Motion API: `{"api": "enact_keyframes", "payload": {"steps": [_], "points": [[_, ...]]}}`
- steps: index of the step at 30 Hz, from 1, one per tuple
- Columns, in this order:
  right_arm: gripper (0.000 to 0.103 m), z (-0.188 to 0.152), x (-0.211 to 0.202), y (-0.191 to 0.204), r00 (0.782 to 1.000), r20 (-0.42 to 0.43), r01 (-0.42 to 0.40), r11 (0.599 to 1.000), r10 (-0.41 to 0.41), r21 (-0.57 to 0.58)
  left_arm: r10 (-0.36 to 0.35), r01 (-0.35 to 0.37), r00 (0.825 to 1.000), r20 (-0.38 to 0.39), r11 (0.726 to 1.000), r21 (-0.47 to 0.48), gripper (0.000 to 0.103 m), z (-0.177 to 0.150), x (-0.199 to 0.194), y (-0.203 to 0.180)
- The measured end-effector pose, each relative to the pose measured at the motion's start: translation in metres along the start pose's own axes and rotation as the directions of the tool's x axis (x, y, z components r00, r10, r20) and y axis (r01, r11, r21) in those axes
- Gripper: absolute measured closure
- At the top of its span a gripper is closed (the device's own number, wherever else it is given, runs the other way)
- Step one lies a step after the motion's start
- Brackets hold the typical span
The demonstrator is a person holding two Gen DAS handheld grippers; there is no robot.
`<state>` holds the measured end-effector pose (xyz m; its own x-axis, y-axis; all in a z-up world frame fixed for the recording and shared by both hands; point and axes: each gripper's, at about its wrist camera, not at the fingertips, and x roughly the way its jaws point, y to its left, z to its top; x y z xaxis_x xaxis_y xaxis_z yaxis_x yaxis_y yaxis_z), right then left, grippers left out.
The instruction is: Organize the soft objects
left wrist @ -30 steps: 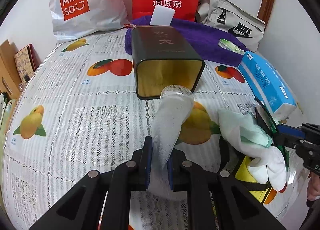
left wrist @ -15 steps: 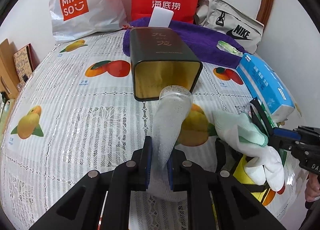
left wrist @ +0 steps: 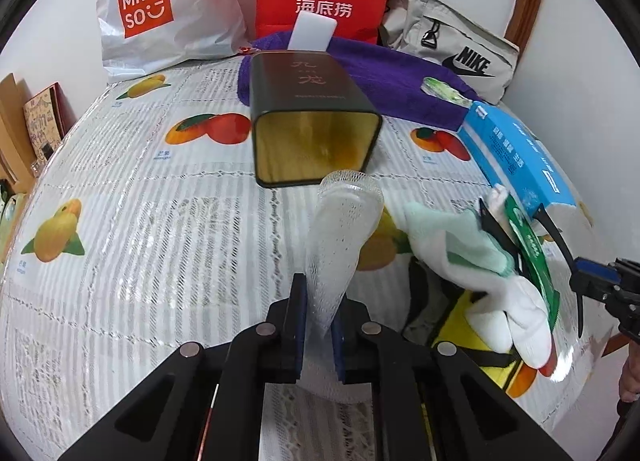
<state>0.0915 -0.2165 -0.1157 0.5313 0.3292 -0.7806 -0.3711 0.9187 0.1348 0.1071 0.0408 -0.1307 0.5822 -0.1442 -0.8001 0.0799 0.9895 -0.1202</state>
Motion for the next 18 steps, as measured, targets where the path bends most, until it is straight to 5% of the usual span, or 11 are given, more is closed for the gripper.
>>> {"api": "enact_keyframes", "payload": {"steps": [12,18], "points": [[0.083,-0.032,-0.007,-0.002,0.999,-0.045,0.01,1.0,-0.01,0.002,0.019,-0.019,1.0,0.014,1.0,0.012,0.092,-0.001,0.002,-0.004],[0.083,-0.043,-0.012,-0.026,0.995,-0.071,0.077,0.995,-0.073,0.056,0.011,-0.011,1.0,0.015,1.0,0.013,0.092,-0.001,0.003,-0.004]]}}
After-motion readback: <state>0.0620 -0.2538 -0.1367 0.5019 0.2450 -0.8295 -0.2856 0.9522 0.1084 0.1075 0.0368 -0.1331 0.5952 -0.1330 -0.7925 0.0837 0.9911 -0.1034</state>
